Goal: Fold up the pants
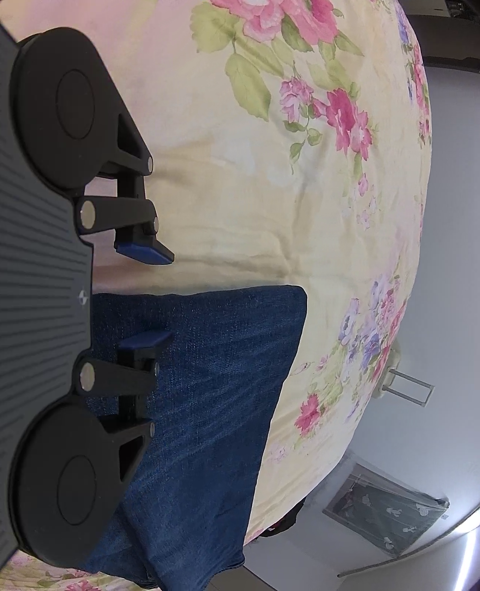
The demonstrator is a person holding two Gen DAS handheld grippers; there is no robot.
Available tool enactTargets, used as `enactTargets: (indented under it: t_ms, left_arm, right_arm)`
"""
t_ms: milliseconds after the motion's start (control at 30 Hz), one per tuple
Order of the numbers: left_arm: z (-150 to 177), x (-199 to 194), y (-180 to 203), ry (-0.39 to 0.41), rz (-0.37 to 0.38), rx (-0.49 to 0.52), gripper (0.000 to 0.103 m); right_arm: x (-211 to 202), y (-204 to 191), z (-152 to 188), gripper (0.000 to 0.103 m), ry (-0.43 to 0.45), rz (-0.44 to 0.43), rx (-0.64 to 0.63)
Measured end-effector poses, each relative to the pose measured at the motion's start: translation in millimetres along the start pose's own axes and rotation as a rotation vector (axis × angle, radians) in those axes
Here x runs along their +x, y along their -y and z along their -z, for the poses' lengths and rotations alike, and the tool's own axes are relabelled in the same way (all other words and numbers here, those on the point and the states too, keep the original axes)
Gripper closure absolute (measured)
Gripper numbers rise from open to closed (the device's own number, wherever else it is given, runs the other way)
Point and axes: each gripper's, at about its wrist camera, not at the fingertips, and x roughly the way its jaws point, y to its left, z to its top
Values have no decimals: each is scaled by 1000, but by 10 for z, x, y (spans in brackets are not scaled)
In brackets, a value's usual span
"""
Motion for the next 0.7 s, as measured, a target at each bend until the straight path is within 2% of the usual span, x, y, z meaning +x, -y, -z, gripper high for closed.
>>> enactTargets:
  t_ms: [133, 267, 333, 400, 533, 600, 700]
  left_arm:
    - [1, -27, 15, 5, 8, 14, 52]
    - [-43, -65, 17, 21, 12, 1, 52]
    - [-89, -123, 28, 54, 8, 1, 53]
    - [-142, -171, 43, 81, -1, 3, 53]
    - [-300, -156, 109, 100, -9, 57, 54]
    - [-418, -118, 134, 114, -9, 70, 54]
    - [-607, -15, 168, 129, 27, 66, 54]
  right_arm:
    - [298, 231, 207, 96, -83, 128, 3]
    - [451, 428, 397, 93, -125, 169, 16]
    - [388, 419, 386, 87, -110, 198, 20]
    - [257, 306, 347, 86, -59, 238, -57]
    - [-13, 70, 294, 86, 54, 216, -230]
    - [-16, -39, 263, 86, 71, 170, -274]
    - [162, -194, 227, 87, 61, 155, -350]
